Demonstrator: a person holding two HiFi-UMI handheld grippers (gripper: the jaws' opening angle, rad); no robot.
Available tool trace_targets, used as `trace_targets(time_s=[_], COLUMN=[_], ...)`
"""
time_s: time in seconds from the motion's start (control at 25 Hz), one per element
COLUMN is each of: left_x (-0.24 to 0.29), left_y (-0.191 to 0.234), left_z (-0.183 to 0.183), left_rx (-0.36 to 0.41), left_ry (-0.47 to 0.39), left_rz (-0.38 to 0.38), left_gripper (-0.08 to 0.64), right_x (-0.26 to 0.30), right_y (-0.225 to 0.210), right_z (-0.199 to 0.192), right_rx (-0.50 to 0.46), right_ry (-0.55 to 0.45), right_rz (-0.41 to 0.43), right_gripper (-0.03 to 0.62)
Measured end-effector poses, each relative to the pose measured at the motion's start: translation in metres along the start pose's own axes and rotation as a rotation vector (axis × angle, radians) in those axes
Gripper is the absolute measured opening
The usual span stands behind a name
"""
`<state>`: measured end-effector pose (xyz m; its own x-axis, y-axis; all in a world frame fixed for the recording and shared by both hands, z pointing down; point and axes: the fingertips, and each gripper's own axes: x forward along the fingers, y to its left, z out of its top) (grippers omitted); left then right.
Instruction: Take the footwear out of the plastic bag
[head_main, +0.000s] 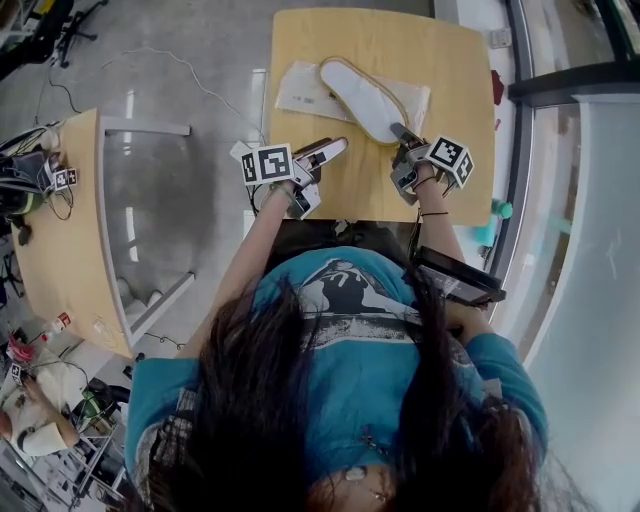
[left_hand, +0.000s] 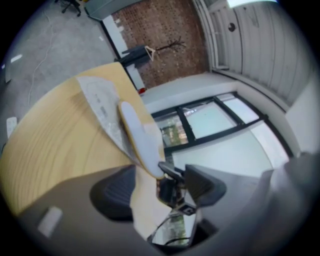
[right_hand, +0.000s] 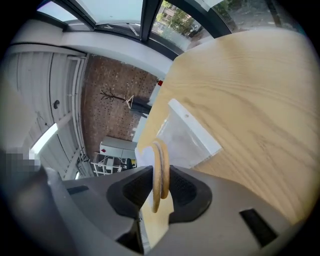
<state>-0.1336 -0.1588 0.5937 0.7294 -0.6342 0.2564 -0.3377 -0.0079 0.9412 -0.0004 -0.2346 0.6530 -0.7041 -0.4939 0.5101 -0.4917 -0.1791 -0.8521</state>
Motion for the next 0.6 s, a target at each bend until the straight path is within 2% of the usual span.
trace_targets(time_s=[0.2,0.4,0.6], left_x=[-0.003,-0.008,-0.014], left_y=[0.0,0.001,0.004], left_z=[0.003,0.008,0.017], left_rx=[0.046,0.092,0.187], left_ry=[-0.014,-0.051,-0.087], left_rz=[0.013,0.036,0.094], left_gripper=[0.263,0.239,0.216], right_x=[0.004,0.0,-0.023], right_y=[-0.014,-0.027,-0.027], right_z=[-0.001,0.006,0.032], right_rx=[-0.033,-0.176,-0.247], right_ry=[0.016,0.07,-0.007], right_rz=[-0.052,-0.177,-0.245], right_gripper=[0.1,0.192,0.223])
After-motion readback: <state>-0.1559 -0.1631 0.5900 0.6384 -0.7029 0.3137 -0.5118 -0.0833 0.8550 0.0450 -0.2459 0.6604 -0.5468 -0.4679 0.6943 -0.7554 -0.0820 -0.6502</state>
